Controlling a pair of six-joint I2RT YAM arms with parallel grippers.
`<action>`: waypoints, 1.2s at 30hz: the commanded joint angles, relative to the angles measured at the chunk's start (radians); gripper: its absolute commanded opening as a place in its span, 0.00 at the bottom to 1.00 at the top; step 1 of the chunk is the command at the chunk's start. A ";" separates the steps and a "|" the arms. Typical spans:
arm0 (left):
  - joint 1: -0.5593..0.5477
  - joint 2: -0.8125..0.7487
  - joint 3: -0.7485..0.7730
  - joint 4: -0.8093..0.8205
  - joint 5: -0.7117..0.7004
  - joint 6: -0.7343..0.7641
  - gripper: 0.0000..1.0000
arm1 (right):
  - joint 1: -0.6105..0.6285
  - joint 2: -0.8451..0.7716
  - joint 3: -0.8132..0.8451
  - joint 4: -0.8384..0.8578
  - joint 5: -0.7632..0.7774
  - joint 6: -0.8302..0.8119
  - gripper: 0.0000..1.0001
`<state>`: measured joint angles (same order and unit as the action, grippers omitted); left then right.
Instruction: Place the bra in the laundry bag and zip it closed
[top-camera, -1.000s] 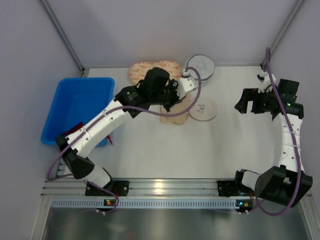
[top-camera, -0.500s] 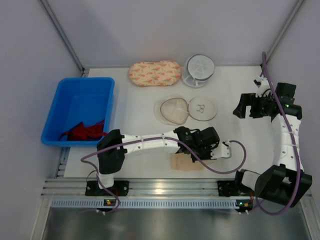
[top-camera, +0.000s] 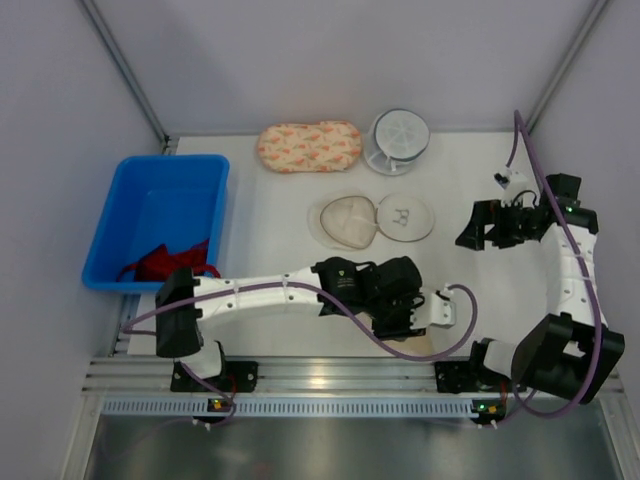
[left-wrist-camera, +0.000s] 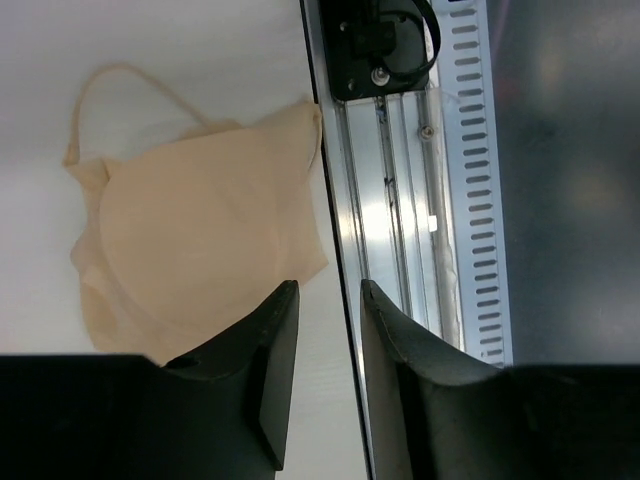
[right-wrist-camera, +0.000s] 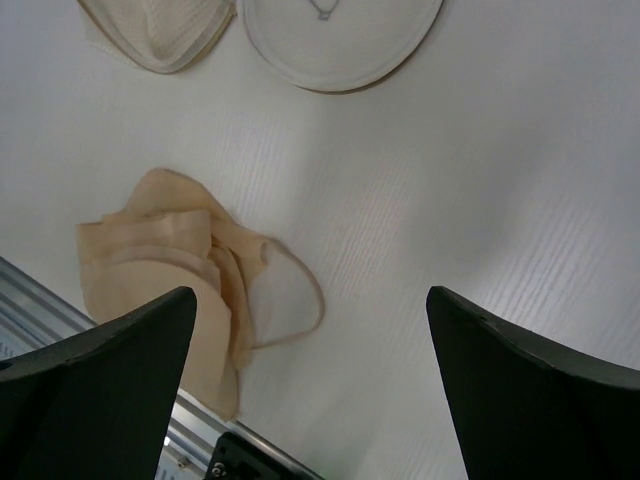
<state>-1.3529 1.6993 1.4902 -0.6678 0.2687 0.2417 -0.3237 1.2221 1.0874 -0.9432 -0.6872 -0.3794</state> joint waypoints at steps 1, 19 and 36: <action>0.014 -0.116 -0.077 0.020 0.020 -0.009 0.36 | -0.009 0.023 -0.014 -0.034 -0.064 -0.038 0.99; 0.324 0.111 0.008 0.142 0.291 0.128 0.54 | 0.087 0.258 -0.046 -0.014 -0.023 0.005 0.69; 0.244 0.368 0.146 0.139 0.277 0.659 0.64 | 0.149 0.441 -0.021 -0.025 0.021 0.008 0.57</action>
<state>-1.1141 2.0556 1.5833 -0.5655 0.5293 0.8108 -0.1955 1.6752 1.0233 -0.9806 -0.6670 -0.3630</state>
